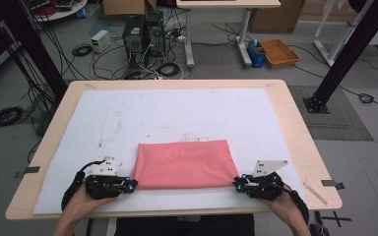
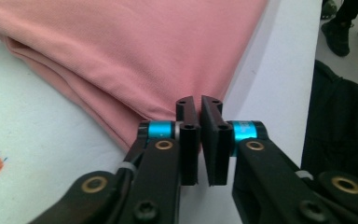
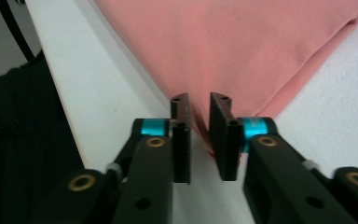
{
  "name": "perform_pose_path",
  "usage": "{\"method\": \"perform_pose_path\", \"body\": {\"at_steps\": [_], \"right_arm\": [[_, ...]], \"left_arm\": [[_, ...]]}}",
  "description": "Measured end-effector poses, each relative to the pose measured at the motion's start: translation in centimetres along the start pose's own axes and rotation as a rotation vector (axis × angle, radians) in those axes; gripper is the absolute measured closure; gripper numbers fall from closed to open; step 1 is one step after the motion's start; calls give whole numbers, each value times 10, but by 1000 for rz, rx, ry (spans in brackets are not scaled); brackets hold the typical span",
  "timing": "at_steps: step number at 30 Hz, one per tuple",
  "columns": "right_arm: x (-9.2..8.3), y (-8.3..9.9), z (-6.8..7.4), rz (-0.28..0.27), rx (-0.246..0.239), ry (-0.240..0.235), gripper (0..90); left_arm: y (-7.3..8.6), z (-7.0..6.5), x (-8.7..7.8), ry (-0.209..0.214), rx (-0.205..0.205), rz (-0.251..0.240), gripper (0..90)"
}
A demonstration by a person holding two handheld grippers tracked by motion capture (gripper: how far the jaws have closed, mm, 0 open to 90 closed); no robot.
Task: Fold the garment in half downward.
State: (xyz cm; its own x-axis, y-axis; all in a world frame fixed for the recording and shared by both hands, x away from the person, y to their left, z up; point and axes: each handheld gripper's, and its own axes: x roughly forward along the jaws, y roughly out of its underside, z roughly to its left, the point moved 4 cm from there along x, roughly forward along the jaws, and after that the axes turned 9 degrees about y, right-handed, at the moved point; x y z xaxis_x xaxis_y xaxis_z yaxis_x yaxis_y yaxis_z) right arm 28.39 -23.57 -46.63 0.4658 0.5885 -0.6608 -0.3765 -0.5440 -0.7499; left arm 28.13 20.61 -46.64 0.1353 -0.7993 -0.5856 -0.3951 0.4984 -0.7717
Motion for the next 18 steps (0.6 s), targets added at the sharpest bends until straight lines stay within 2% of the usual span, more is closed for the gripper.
{"method": "perform_pose_path", "body": {"at_steps": [3, 5, 7, 8, 11, 14, 18], "right_arm": [[-4, 0, -2, -24, 19, 16, 621], [-7, 0, -4, -43, 30, 37, 517], [-9, -1, -6, -65, 40, 69, 385], [-10, -2, -7, -78, 44, 96, 338], [-11, -4, -10, -106, 61, 135, 229], [-13, -7, -14, -122, 68, 157, 206], [-17, -10, -17, -138, 74, 167, 203]], "left_arm": [[0, -2, -8, -25, -4, -36, 719], [1, -1, -13, -48, -12, -62, 610], [1, 1, -16, -82, -30, -90, 507], [1, 2, -17, -97, -38, -97, 455], [0, 3, -20, -129, -49, -115, 355], [-1, 3, -22, -150, -54, -123, 281], [-4, 2, -25, -167, -49, -123, 245]]}}
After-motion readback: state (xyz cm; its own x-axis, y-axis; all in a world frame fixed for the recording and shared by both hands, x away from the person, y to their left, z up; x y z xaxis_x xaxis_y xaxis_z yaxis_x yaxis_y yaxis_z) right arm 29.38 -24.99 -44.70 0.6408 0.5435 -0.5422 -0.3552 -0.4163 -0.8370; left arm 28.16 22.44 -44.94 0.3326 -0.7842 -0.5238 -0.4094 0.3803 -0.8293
